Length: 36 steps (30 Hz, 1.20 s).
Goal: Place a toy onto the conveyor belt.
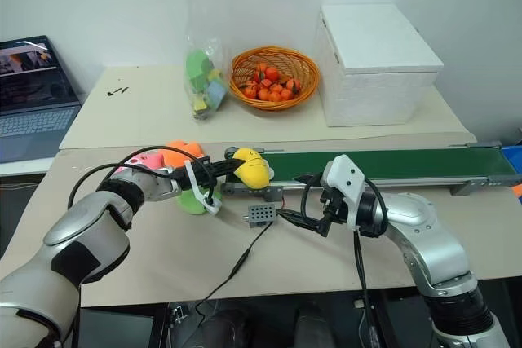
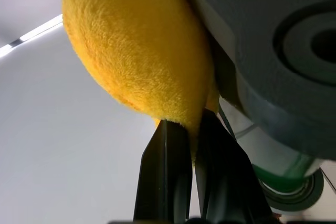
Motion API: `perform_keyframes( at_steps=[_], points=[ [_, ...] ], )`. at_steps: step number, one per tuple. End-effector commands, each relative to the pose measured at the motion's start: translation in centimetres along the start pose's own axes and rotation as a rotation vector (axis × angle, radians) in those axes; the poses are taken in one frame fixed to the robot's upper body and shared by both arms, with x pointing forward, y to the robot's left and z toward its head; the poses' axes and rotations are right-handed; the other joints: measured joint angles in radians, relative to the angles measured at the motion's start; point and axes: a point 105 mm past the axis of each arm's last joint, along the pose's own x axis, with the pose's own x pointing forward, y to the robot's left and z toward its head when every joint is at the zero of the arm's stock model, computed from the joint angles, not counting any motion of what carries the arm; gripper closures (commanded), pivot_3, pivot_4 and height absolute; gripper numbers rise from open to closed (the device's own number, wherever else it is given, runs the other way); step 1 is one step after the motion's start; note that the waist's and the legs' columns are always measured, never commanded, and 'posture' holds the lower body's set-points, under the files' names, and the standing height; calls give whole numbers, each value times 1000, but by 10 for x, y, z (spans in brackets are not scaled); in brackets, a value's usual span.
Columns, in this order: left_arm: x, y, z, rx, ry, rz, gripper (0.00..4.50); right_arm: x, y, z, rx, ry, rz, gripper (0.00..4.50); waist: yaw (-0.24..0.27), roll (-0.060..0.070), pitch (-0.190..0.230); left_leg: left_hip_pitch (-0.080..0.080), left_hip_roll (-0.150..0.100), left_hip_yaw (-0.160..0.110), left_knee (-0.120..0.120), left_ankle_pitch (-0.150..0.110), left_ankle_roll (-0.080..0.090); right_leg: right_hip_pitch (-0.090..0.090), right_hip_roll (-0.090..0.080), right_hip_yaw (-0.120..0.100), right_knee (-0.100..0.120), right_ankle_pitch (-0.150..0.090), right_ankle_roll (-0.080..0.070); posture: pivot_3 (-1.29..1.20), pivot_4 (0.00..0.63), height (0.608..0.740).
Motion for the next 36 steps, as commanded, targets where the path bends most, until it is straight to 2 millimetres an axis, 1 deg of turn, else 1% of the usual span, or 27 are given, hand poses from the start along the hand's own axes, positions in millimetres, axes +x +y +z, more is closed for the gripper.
perform_keyframes(
  at_steps=[1,4,6,9,10,12,14,17,18,19,20,21,22,23,24,26,27,28,29,32,34,36],
  points=[
    [-6,3,-16,13,56,-24,2742,-1,2,16,-35,-47,22,0,2,0,0,-1,0,-1,1,0,0,0,0,3,0,0,2,0,150,740],
    [-11,0,-22,0,87,-51,1614,-1,1,14,-24,-45,31,0,2,0,0,-1,-1,-4,3,1,-2,0,0,18,-1,1,8,0,150,740],
    [-13,-1,-24,-7,100,-60,1166,-1,0,12,-19,-43,35,0,1,0,0,0,-1,-4,3,1,-2,0,-1,21,-2,2,11,0,150,740],
    [-15,0,-28,-7,120,-61,234,-2,-3,8,-14,-35,38,0,-1,0,0,2,0,-3,2,1,-3,0,-1,20,-2,2,11,0,150,740],
    [-16,-1,-29,-7,128,-63,48,-2,-4,8,-13,-34,38,0,0,0,0,3,0,-2,2,1,-3,0,-1,20,-1,2,11,0,150,740],
    [-19,-1,-32,-13,143,-69,48,-3,-6,7,-13,-33,38,0,0,0,0,4,-1,0,2,1,-3,0,-2,20,-1,2,11,0,150,740],
    [-26,-3,-36,-46,164,-85,48,-3,-8,7,-13,-31,37,0,-1,-1,0,3,-1,0,2,1,-2,0,-3,19,0,3,11,0,150,740],
    [-38,-2,-45,-204,233,-103,48,-4,-9,5,-16,-24,37,0,-6,-1,0,3,0,1,2,1,-2,-1,-3,18,1,4,11,0,150,740],
    [-42,0,-51,-265,279,-103,48,-5,-8,4,-16,-22,38,0,-8,-1,0,3,0,1,2,1,-2,-2,-3,18,1,4,11,0,150,740],
    [-46,-3,-55,-392,332,-130,48,-6,-8,4,-15,-20,38,0,-10,-1,0,2,0,1,2,1,-2,-3,-3,17,1,4,11,0,150,740],
    [-51,0,-62,-457,375,-116,48,-6,-8,3,-14,-19,38,0,-11,-1,0,1,-1,1,2,1,-2,-3,-5,15,1,4,11,0,150,740],
    [-53,6,-61,-576,356,-92,48,-7,-8,3,-13,-18,38,0,-13,-1,0,1,-1,2,2,1,-2,-4,-6,13,1,6,11,0,150,740],
    [-55,8,-59,-657,336,-101,48,-7,-8,2,-12,-17,38,0,-15,-1,0,0,-1,3,3,1,-2,-6,-8,8,1,8,9,0,150,740],
    [-57,15,-70,-735,383,-67,48,-7,-8,1,-11,-14,38,0,-16,-1,0,-1,0,3,3,1,-2,-7,-9,4,0,10,9,0,150,740],
    [-56,15,-75,-875,406,-64,48,-7,-7,0,-10,-11,38,0,-18,-1,0,-1,0,3,3,1,-2,-7,-11,-2,-1,13,7,0,150,740],
    [-62,14,-79,-1020,409,-102,48,-7,-7,0,-8,-11,40,0,-22,-1,0,-1,0,3,6,1,-1,-7,-14,-10,-2,15,5,0,150,740],
    [-62,15,-81,-1154,401,-89,48,-7,-7,0,-6,-12,41,0,-27,-1,0,-2,0,3,9,0,0,-7,-15,-13,-3,15,5,0,150,740],
    [-62,19,-80,-1310,365,-65,48,-7,-7,0,-5,-12,41,0,-29,-1,0,-2,-1,4,11,-1,1,-7,-16,-15,-3,16,5,0,150,740],
    [-64,22,-76,-1452,305,-52,48,-6,-6,0,-3,-13,44,0,-33,0,0,-2,-1,5,11,-1,1,-7,-17,-15,-2,16,5,0,150,740],
    [-74,36,-51,-1778,104,-56,48,-5,-6,0,1,-13,47,0,-58,0,0,-1,0,6,13,-2,3,-7,-18,-15,1,16,5,0,150,740],
    [-82,46,-40,-1908,40,-5,48,-5,-6,0,4,-14,51,0,-79,0,0,-2,0,6,13,-3,4,-7,-17,-14,3,16,5,0,150,740],
    [-85,52,-34,-1950,40,18,48,-4,-5,0,6,-15,53,0,-83,0,0,-1,1,6,13,-3,4,-7,-16,-14,3,16,5,0,150,740]
  ],
)
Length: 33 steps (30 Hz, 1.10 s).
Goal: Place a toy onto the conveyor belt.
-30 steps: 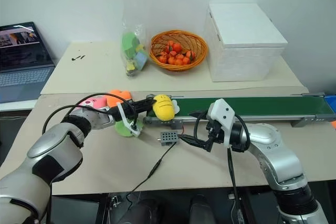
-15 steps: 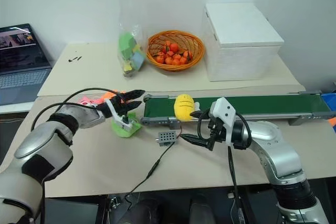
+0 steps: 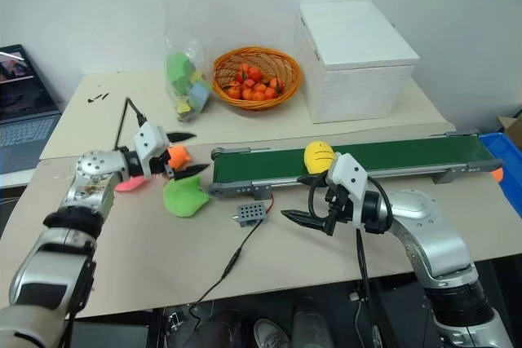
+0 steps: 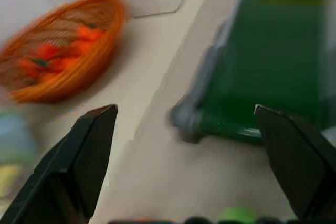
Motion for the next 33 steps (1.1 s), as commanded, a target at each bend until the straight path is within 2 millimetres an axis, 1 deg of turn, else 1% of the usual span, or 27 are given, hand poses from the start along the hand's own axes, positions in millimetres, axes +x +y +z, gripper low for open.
perform_keyframes(
  at_steps=[1,4,7,8,9,10,11,14,18,19,20,21,22,31,32,33],
  points=[
    [-10,-11,31,-63,-98,-22,48,-1,2,11,-30,-39,13,0,1,0,0,0,0,0,0,0,0,0,0,0,0,0,0,0,150,740],
    [-11,-31,36,-113,-120,-71,48,-1,4,11,-28,-43,20,0,7,0,0,2,1,0,-1,1,-2,1,1,0,-4,1,-1,0,150,740],
    [-10,-41,38,-125,-118,-89,48,0,4,11,-27,-45,23,0,20,1,0,8,1,0,-2,1,-2,7,1,1,-6,1,-1,0,150,740],
    [-10,-41,40,-128,-122,-87,48,1,4,12,-27,-47,25,0,20,1,1,11,2,3,-3,0,-3,10,1,1,-7,1,-1,0,150,740],
    [-10,-41,42,-120,-124,-83,48,1,5,12,-28,-49,28,0,26,1,1,11,26,31,-5,0,-7,13,0,-2,-7,0,-1,0,150,740],
    [-10,-41,44,-118,-126,-81,48,1,5,13,-28,-51,30,0,33,1,1,12,33,43,-6,-1,-8,12,1,-2,-10,0,-1,0,150,740],
    [-10,-41,47,-119,-135,-81,48,1,5,13,-28,-55,32,0,38,1,1,12,36,45,-6,-2,-9,17,2,-2,-10,1,-2,0,150,740],
    [-10,-41,53,-118,-150,-83,48,1,5,16,-26,-65,37,0,42,1,1,11,36,45,-6,-2,-9,16,2,-2,-12,1,-2,0,150,740],
    [-9,-42,52,-113,-140,-83,48,1,5,17,-28,-70,39,0,42,1,1,11,36,45,-6,-2,-8,16,2,-2,-14,1,-2,0,150,740],
    [-8,-42,52,-113,-140,-82,48,2,5,17,-29,-71,40,0,33,1,0,10,41,51,-6,-2,-10,17,2,-3,-14,1,-2,0,150,740],
    [-8,-42,52,-114,-141,-81,48,2,5,18,-29,-72,42,0,33,1,0,7,61,75,-6,-1,-13,17,0,-7,-16,1,-2,0,150,740],
    [-8,-42,52,-115,-143,-82,48,2,5,18,-29,-73,43,0,34,1,1,6,64,78,-6,-2,-14,17,2,-8,-19,1,-3,0,150,740],
    [-8,-42,53,-118,-144,-82,48,2,5,19,-29,-73,44,0,35,1,1,4,65,79,-6,-2,-14,20,3,-9,-18,2,-3,0,150,740],
    [-7,-42,51,-123,-145,-80,48,1,4,21,-34,-73,48,0,33,1,1,5,66,79,-6,-2,-13,21,4,-10,-20,2,-3,0,150,740],
    [-7,-42,51,-125,-145,-80,48,1,4,21,-34,-73,48,0,25,2,1,5,67,79,-6,-2,-13,21,5,-10,-20,2,-3,0,150,740],
    [-7,-42,50,-126,-144,-80,48,2,4,21,-34,-73,49,0,25,2,1,1,86,101,-6,-1,-17,25,2,-15,-20,2,-4,0,150,740]
  ],
)
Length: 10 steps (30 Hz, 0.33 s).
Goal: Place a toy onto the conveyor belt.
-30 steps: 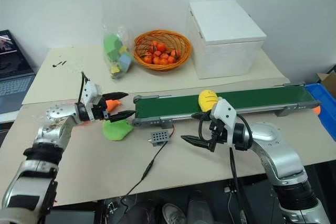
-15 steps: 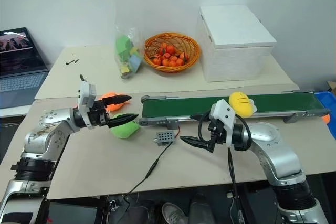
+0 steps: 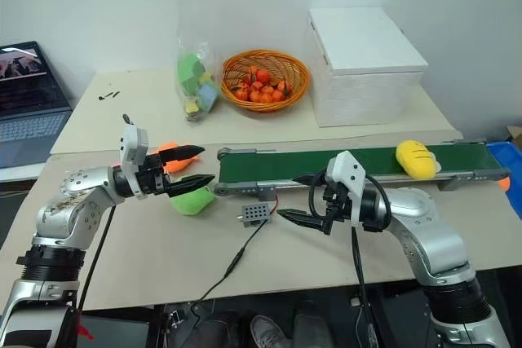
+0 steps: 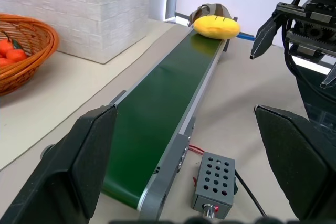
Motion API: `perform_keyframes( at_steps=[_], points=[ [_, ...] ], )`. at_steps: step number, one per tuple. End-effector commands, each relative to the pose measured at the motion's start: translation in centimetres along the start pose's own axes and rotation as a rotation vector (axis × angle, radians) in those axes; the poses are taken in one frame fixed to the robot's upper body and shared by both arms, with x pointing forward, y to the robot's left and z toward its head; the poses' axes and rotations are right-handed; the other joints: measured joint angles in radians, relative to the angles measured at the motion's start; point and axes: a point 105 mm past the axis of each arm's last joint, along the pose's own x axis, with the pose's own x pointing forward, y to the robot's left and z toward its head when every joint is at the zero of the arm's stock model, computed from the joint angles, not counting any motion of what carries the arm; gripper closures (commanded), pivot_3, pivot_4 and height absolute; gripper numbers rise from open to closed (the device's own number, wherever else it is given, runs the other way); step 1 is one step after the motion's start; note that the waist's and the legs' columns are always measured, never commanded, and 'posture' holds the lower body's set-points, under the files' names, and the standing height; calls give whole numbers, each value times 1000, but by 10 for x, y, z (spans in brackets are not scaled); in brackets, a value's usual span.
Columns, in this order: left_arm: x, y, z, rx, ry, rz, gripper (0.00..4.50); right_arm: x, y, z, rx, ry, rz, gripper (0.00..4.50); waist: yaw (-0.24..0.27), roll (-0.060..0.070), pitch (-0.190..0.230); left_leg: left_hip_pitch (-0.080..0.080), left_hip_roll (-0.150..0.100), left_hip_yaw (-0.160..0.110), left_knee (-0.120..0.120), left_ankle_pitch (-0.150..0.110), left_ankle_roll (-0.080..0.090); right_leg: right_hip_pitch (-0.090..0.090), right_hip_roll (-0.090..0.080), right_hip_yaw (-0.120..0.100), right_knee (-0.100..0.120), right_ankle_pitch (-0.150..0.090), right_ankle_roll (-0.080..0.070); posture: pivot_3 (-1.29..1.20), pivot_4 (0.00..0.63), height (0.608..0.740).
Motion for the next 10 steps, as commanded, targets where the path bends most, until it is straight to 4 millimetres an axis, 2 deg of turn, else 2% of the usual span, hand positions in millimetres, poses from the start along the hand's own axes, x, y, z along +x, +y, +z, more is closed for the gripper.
perform_keyframes(
  at_steps=[1,2,10],
  points=[
    [1,-1,10,36,-22,-4,48,-1,1,12,-39,-27,12,0,7,0,0,0,8,8,0,1,-2,1,-2,-4,0,0,0,0,150,740],
    [1,-1,10,34,-21,-4,48,-1,1,12,-39,-26,12,0,9,0,0,-1,13,15,0,1,-3,1,0,-5,-1,0,0,0,150,740],
    [0,1,7,46,-1,8,48,1,2,13,-41,-29,17,0,12,0,0,-1,12,16,1,-1,1,3,0,-6,-1,0,0,0,150,740]
  ],
)
